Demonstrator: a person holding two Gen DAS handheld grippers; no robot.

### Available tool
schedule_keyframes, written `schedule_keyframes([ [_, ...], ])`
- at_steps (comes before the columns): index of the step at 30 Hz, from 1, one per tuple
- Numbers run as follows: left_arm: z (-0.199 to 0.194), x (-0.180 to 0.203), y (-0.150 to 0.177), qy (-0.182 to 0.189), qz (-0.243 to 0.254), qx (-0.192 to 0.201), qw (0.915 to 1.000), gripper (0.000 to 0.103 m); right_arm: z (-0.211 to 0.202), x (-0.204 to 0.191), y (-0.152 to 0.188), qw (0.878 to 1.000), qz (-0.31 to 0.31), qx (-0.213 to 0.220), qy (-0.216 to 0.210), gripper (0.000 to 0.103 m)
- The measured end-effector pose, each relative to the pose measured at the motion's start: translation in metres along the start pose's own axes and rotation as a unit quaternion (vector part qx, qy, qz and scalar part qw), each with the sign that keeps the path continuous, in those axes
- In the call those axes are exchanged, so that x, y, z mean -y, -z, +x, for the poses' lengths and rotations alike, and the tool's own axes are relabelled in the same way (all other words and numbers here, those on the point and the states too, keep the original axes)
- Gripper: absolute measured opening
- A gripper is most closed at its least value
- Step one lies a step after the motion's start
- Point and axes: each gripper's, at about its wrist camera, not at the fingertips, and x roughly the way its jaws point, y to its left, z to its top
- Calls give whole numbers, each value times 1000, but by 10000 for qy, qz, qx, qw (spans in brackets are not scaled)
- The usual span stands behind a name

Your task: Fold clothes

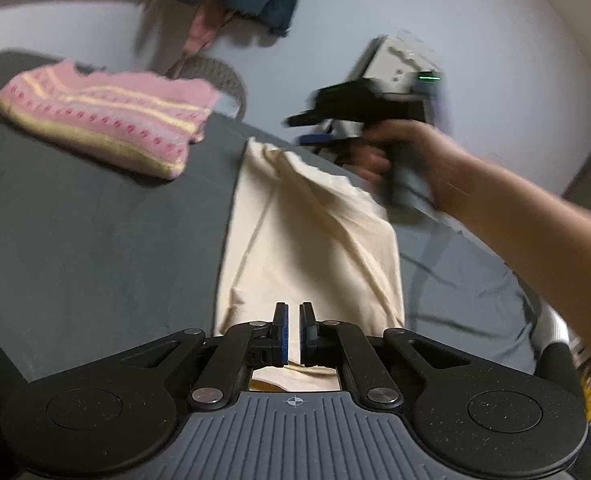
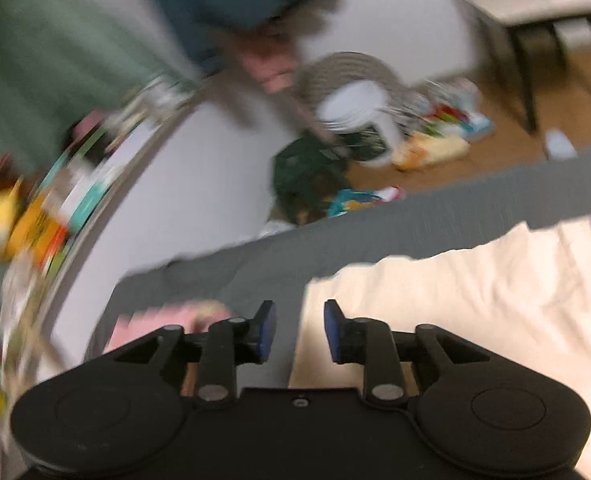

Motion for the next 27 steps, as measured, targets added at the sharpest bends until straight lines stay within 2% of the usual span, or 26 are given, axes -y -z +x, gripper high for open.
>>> schedule_keyframes([
  [2,-2,-13,-20,-141,-130,-30,9998,9,-29,-17,24,9971,-728,-167,-129,29],
  [4,-4,-29,-45,-363,-259,3,9990,10,-58,-33,59,9883,-1440,-456,-203,29],
  [8,11,-51,-98,-861,18,-168,9961,12,-82,-56,143,9710,-2196,-925,-176,29],
  [9,15,-56,-111,-960,83,-217,9951,18,-81,-65,164,9634,-2479,-1015,-61,29],
  [10,21,-58,-122,-911,121,-301,9953,33,-79,-74,183,9543,-2781,-1084,118,29],
  [11,27,-59,-133,-851,160,-375,9955,44,-76,-82,201,9441,-3087,-1118,291,29],
  [12,31,-53,-138,-735,209,-391,9963,65,-74,-90,218,9335,-3394,-1065,447,29],
  [13,36,-48,-144,-617,257,-407,9969,71,-73,-96,231,9248,-3642,-941,568,29],
  [15,46,-37,-154,-392,379,-455,9975,72,-74,-107,248,9096,-4024,-661,796,29],
  [18,72,-8,-155,-160,951,-838,9918,72,-72,-123,262,8912,-4386,-483,1049,29],
  [21,100,6,-150,296,1226,-1149,9853,72,-67,-131,272,8587,-4891,-403,1474,29],
  [23,103,4,-141,518,1163,-1012,9867,73,-63,-135,278,8379,-5176,-321,1704,24],
  [27,110,-3,-126,775,988,-943,9876,73,-58,-140,289,8124,-5516,-265,1873,23],
])
